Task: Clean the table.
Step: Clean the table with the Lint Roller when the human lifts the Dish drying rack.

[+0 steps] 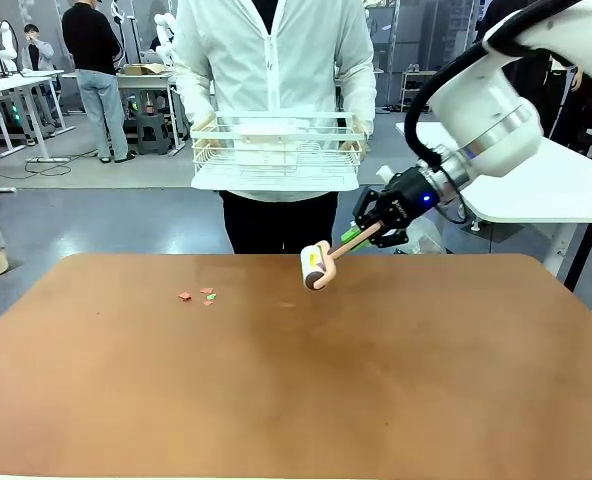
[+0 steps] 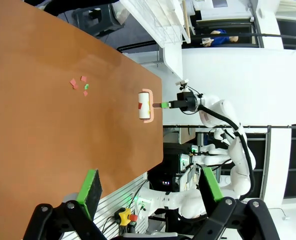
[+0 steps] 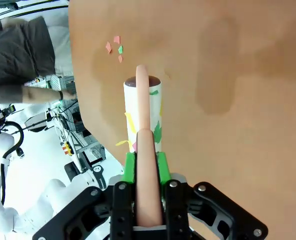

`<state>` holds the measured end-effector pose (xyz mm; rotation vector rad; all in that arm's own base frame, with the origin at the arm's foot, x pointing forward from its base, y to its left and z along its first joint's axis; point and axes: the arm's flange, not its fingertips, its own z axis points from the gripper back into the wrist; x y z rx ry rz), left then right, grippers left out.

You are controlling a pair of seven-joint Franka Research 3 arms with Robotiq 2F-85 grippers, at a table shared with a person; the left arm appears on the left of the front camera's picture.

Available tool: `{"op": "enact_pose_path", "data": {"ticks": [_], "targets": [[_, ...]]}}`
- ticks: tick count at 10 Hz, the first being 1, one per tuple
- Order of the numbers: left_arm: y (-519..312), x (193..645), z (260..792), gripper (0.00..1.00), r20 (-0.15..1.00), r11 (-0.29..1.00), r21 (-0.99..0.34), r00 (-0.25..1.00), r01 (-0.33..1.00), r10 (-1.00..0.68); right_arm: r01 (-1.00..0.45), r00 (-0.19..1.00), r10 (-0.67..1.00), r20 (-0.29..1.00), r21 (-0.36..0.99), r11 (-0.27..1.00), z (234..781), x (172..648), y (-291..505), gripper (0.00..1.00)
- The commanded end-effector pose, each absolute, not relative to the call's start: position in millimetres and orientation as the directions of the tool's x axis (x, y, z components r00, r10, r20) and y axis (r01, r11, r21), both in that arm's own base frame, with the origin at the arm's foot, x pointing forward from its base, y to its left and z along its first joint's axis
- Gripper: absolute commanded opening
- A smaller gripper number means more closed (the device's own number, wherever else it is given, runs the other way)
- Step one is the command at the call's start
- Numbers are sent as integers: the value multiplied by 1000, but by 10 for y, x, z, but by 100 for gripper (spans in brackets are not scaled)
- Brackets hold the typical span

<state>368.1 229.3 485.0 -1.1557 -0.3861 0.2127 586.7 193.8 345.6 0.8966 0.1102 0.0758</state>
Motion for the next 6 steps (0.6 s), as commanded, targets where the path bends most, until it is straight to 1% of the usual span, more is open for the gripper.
{"op": "enact_pose_path", "data": {"ticks": [1, 4, 5, 6], "targets": [[2308, 3649, 4857, 100, 190, 388, -921, 915, 40, 357, -62, 993, 116, -16, 770, 635, 3501, 6072, 2143, 21], [2308, 3649, 4857, 100, 190, 388, -921, 915, 40, 357, -53, 995, 100, -13, 779, 625, 3373, 6194, 2494, 21], [2308, 3649, 4857, 100, 190, 388, -921, 915, 40, 357, -17, 996, 82, -40, 805, 594, 3355, 6223, 2601, 21], [2308, 3649, 4857, 100, 190, 388, -921, 915, 40, 357, -4, 995, 85, -57, 807, 591, 3323, 6229, 2725, 21]]}}
